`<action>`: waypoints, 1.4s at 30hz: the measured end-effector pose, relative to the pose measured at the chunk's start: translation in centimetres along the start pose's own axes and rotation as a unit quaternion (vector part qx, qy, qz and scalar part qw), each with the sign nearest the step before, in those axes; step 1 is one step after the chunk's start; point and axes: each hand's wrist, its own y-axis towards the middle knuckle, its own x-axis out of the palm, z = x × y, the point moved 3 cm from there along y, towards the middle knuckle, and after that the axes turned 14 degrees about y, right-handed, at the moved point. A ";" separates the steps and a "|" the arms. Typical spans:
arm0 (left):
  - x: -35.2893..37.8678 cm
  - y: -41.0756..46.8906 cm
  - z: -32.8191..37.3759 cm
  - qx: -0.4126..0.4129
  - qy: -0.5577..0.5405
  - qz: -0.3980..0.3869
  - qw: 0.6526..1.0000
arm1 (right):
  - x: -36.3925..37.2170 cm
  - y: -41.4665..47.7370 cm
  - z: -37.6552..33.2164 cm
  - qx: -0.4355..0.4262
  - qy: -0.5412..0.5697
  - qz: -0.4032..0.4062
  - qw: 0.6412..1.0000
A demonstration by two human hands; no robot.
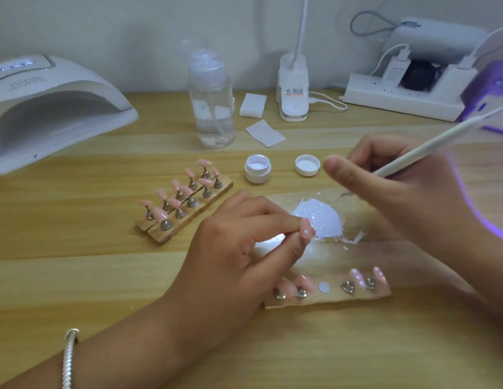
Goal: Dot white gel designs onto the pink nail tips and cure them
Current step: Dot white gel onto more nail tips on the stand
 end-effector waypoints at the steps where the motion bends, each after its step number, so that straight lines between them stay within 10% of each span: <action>1: 0.0 0.1 -0.1 -0.008 -0.001 0.001 1.000 | -0.1 -0.1 0.5 0.022 -0.019 -0.005 1.000; 31: -0.2 0.4 -0.4 -0.022 0.026 0.007 0.999 | 0.3 -0.3 2.1 0.036 -0.078 -0.030 0.996; 42: -0.1 0.3 -0.1 -0.012 0.001 -0.009 1.000 | 1.6 -1.2 -1.5 -0.026 0.130 0.003 0.991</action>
